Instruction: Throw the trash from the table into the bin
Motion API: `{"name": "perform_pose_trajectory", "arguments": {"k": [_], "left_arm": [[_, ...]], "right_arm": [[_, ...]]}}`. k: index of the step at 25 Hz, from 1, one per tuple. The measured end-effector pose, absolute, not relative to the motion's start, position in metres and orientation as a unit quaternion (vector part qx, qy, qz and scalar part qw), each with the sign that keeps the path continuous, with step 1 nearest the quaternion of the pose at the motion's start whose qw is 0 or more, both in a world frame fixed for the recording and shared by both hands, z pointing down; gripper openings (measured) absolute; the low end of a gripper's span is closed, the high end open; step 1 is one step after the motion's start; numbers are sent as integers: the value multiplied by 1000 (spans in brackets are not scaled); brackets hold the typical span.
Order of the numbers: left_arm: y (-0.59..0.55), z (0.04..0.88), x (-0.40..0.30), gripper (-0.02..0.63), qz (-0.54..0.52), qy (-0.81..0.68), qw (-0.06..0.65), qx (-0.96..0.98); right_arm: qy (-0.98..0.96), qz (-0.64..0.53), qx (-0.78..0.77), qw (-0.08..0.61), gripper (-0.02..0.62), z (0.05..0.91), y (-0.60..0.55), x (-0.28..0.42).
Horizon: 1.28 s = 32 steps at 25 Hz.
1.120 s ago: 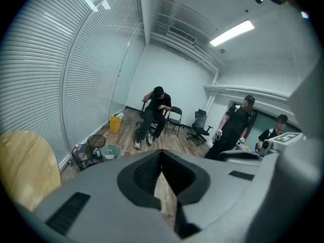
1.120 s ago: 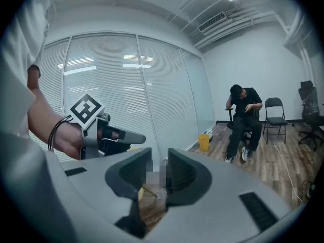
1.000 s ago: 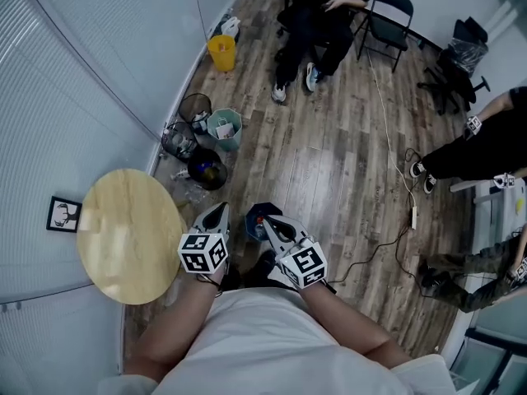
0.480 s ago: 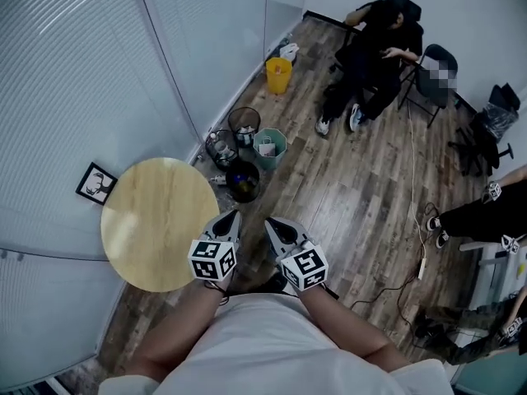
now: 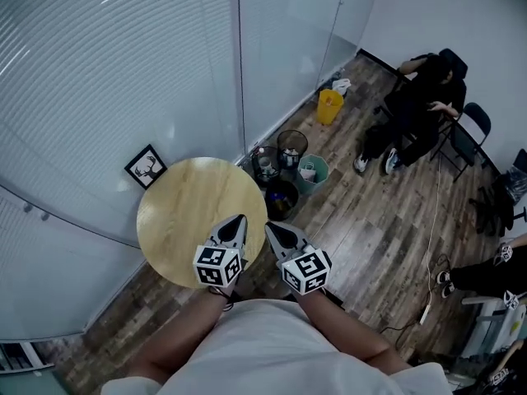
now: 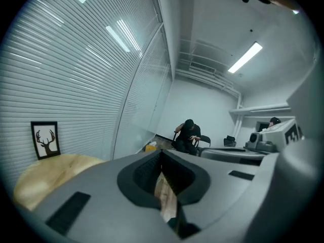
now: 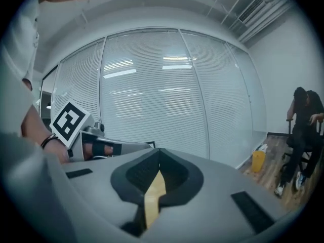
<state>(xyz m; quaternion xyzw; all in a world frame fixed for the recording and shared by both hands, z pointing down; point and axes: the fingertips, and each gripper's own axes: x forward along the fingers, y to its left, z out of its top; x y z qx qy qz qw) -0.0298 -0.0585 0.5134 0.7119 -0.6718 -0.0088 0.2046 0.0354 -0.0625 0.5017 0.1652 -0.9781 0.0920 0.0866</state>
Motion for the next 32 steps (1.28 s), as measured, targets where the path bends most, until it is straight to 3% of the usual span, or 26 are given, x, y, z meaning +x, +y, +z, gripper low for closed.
{"name": "perform_pose_trajectory", "arguments": {"k": [13, 32], "left_arm": [[62, 505, -183, 6, -23, -756, 180, 629], [98, 502, -245, 6, -43, -795, 175, 579]], "right_arm": [[-992, 73, 28, 100, 6, 494, 48, -140], [-988, 75, -43, 124, 6, 501, 76, -214]]}}
